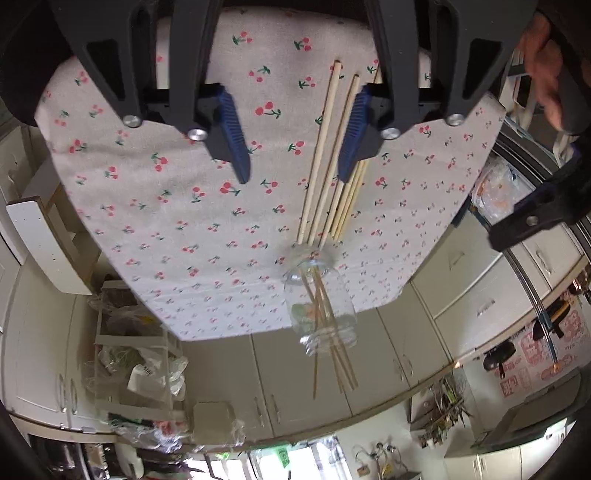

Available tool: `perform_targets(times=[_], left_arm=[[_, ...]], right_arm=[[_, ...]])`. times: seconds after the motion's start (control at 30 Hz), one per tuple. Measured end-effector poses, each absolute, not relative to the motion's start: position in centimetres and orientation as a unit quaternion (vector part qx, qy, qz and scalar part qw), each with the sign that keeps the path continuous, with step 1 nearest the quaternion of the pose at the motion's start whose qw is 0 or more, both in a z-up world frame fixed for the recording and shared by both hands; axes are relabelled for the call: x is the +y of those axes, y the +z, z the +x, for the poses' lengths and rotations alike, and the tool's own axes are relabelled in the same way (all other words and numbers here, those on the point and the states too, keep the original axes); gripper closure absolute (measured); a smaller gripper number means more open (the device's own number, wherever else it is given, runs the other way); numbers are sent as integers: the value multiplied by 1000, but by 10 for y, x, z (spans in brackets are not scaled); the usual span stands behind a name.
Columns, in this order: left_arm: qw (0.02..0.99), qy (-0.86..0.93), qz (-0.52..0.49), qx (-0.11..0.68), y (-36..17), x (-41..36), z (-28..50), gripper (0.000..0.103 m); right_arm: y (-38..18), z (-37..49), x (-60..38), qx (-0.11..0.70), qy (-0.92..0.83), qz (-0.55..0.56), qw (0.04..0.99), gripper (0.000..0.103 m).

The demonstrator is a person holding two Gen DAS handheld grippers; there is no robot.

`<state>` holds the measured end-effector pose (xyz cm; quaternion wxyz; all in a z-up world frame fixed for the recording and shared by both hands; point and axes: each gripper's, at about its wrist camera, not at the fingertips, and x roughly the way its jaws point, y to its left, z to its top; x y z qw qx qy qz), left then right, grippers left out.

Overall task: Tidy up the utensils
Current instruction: 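Move the right gripper back toward the remaining chopsticks, then grasp a wooden chopstick with the right gripper while the left gripper grasps another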

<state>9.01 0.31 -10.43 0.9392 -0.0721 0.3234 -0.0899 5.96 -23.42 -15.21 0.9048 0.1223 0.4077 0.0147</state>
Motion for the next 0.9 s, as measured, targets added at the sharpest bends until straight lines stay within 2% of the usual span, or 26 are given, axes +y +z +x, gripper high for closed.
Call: perform_targets(times=[0.13, 0.47, 0.5, 0.6, 0.9], left_arm=[[935, -80, -86, 334, -108, 20, 86, 16], [923, -65, -105, 366, -131, 34, 109, 15], [921, -68, -102, 370, -134, 31, 112, 15], [914, -78, -83, 389, -145, 16, 126, 15], [895, -101, -19, 434, -183, -46, 181, 16]], right_arm=[[-169, 84, -227, 432, 18, 125, 893, 79], [-200, 131, -202, 481, 16, 59, 875, 79], [-200, 131, -201, 478, 17, 49, 877, 80], [-200, 132, -204, 482, 20, 31, 875, 91], [-198, 122, -245, 474, 14, 46, 879, 94]])
